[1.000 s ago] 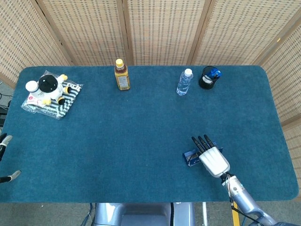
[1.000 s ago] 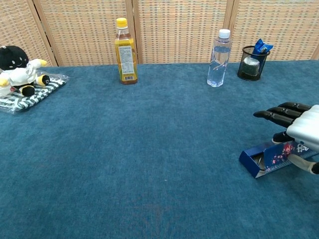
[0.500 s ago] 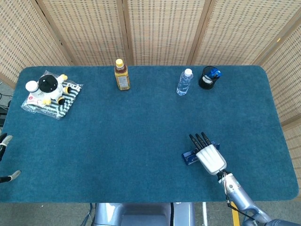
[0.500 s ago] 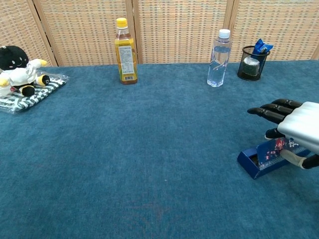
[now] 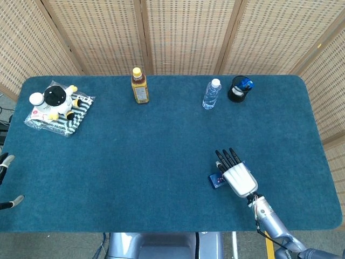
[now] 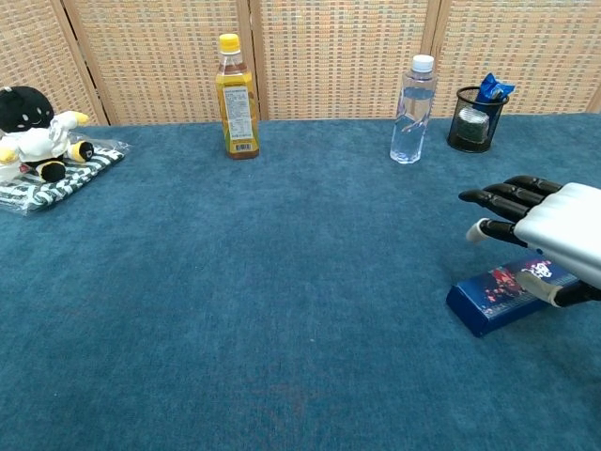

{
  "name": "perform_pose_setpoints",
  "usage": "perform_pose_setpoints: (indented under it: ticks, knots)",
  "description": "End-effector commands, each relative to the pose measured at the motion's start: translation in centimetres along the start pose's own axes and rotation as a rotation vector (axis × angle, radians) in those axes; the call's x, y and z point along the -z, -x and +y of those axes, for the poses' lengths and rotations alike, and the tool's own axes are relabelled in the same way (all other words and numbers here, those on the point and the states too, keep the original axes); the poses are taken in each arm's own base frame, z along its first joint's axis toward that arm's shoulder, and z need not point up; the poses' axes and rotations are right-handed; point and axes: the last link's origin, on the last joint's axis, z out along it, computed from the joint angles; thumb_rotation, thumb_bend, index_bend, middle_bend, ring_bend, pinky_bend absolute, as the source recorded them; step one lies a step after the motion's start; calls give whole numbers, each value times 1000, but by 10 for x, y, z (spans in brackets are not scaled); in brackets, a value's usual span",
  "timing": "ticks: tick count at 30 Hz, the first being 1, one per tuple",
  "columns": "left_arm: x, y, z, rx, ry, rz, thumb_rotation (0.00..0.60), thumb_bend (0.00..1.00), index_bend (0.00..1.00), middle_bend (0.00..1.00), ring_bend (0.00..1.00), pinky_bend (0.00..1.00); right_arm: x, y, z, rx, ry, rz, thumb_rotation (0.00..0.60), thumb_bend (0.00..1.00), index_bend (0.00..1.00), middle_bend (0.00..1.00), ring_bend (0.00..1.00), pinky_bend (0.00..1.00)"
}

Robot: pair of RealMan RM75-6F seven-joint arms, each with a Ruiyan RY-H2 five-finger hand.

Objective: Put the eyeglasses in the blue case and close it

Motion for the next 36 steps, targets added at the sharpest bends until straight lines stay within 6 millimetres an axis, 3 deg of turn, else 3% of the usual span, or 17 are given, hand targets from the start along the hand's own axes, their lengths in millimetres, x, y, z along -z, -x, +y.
perform_pose_setpoints:
  ticks: [1,4,8,10,18,24,30,36]
  knots:
    - [0,0,0,-1,-1,-1,600,0,0,0,0,0,-2,-1,0,0,5,17,600,432,174,1,0,71]
    - [0,0,-1,1,-2,0,600,0,0,0,0,0,-3,-8,1,-25,20,62,600,314,151,0,0,71]
    - [-1,0,-1,1,-4,0,600,0,0,0,0,0,2,-21,4,-83,19,94,600,41,87,0,0,71]
    - [-1,0,-1,1,-4,-2,600,0,0,0,0,0,6,-28,7,-106,6,93,600,0,35,0,0,71]
    - [0,1,1,-6,1,-2,600,0,0,0,0,0,7,-46,22,-119,-111,-89,600,0,0,0,0,52]
    - [0,1,1,-7,0,0,600,0,0,0,0,0,-6,-29,29,-63,-170,-256,600,0,0,0,0,43]
    - [-2,2,0,-8,-5,-9,600,0,0,0,0,0,-15,-18,25,-54,-172,-282,600,0,7,0,0,43]
    - [-2,2,-1,-6,-10,-7,600,0,0,0,0,0,-25,-12,22,-44,-153,-249,600,0,119,60,0,43]
